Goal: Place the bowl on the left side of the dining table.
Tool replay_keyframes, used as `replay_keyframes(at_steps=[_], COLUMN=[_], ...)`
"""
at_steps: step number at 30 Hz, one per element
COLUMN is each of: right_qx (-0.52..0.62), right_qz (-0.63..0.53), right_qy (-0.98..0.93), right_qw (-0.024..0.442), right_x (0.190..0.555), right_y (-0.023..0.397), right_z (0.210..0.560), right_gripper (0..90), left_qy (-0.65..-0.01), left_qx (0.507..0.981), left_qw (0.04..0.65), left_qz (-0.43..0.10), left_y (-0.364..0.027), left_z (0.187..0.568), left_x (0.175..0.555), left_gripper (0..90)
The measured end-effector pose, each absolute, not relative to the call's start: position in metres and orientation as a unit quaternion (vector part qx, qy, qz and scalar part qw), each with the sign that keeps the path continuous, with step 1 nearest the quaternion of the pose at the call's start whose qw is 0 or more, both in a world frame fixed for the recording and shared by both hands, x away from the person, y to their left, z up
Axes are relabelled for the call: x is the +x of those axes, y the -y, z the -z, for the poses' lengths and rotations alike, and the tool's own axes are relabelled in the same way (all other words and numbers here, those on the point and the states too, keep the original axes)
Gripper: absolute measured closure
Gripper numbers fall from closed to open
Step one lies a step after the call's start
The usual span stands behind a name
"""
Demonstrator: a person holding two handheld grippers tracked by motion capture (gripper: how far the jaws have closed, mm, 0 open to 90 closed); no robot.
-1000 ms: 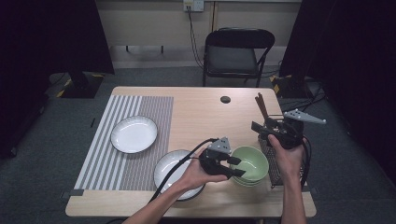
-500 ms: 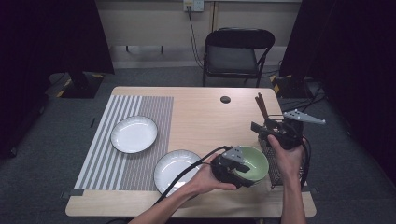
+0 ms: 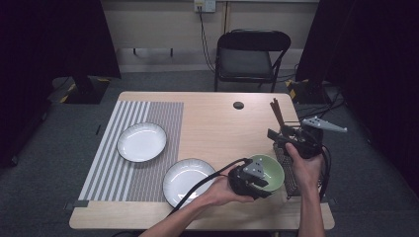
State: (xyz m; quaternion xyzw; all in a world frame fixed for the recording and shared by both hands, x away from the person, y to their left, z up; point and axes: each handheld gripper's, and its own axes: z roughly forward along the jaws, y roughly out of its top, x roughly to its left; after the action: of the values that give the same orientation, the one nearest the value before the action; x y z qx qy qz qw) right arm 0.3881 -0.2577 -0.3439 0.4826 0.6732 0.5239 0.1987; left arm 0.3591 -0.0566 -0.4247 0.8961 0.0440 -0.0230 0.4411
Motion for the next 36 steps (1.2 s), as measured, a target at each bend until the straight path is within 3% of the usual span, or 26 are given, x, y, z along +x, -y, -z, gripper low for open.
replay_keyframes(at_steps=[7,13,27,36], right_qx=[0.483,0.484,0.488,0.489], right_qz=[-0.524,-0.524,-0.524,-0.524], right_qy=[-0.673,-0.672,-0.669,-0.667], right_qw=[0.197,0.199,0.201,0.204], right_x=[0.389,0.388,0.388,0.388], right_y=[0.257,0.258,0.26,0.262], right_z=[0.344,0.344,0.344,0.344], right_gripper=[32.6,32.6,32.4,32.0], left_qy=[-0.029,-0.017,-0.051,-0.052], left_qx=[0.907,0.912,0.888,0.885], left_qw=[0.42,0.41,0.45,0.454], left_qz=[0.008,0.019,0.082,0.087], left_y=[0.063,0.067,0.062,0.06], left_z=[0.424,0.422,0.417,0.415], left_x=[0.354,0.354,0.364,0.364], left_gripper=[67.7,78.7,81.5,82.0])
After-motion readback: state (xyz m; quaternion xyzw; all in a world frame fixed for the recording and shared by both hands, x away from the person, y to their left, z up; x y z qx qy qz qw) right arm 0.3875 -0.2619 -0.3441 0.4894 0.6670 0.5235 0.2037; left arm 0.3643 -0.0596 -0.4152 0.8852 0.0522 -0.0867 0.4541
